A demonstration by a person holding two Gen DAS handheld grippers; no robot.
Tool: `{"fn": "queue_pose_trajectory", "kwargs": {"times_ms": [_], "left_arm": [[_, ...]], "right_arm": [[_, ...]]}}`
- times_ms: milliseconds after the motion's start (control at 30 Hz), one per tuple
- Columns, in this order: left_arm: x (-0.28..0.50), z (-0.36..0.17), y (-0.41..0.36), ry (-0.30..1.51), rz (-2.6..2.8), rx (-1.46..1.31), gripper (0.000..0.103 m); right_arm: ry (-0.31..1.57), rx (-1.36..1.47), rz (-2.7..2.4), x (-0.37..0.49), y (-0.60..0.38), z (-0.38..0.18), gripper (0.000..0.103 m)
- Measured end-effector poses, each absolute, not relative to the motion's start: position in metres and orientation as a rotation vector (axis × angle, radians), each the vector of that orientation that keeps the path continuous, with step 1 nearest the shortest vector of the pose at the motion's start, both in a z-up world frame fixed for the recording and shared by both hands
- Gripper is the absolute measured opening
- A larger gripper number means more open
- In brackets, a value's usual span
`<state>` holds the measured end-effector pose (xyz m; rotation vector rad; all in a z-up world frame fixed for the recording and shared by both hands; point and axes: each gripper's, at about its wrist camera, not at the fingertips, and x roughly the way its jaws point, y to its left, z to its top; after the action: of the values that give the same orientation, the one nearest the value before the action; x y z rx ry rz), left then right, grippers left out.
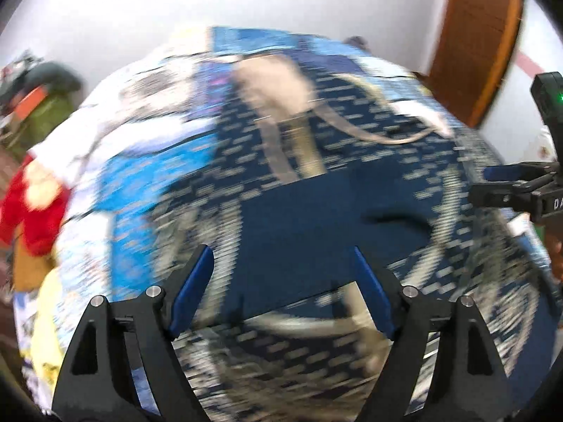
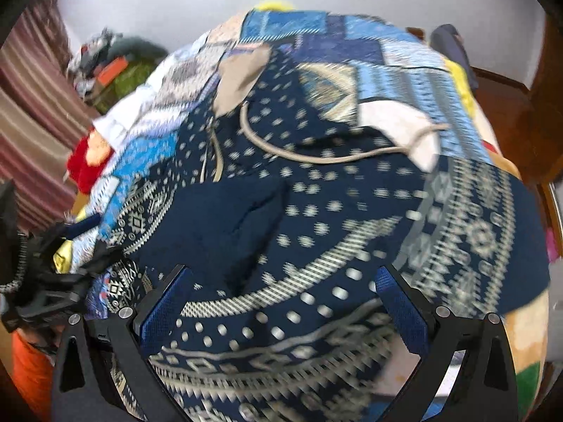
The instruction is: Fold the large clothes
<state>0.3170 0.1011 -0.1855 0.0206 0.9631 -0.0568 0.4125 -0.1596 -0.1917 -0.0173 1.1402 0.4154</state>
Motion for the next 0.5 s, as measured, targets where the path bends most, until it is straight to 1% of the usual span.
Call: {"fn": "queue_pose_trajectory", "kwargs": {"times_ms": [167, 233, 300, 367, 433, 500], "left_arm": [[0.289, -0.215, 0.179, 1.04, 0.098, -0.078, 0.08], [0.279, -0.23, 0.199, 1.07, 0.131, -0.122, 0.08], [0.271, -0.246, 0.212, 1.105, 0.15, -0.154, 0.08], [0.267, -0.26, 0.218, 1.13, 0.151, -0.162, 0.08], [0.267, -0.271, 0.216, 1.14, 0.137, -0.157, 0.08], [0.272, -0.278, 0.207, 1.137, 0.115, -0.13, 0.08]], "right_arm": [[1.179, -0.167, 0.456, 0.425, -0.103, -0.22, 0.103], [1.173, -0.235, 0.458, 0.429, -0.085, -0.23, 0.102], [1.168, -0.3, 0.469, 0.433, -0.067, -0.24, 0.097], [1.194, -0.372, 0.474, 0.438, -0.051, -0.256, 0.082], [1.186, -0.428, 0.445, 0.441, -0.043, -0.267, 0.081], [1.15, -0.449, 0.451, 0.441, -0.04, -0.265, 0.07]]}}
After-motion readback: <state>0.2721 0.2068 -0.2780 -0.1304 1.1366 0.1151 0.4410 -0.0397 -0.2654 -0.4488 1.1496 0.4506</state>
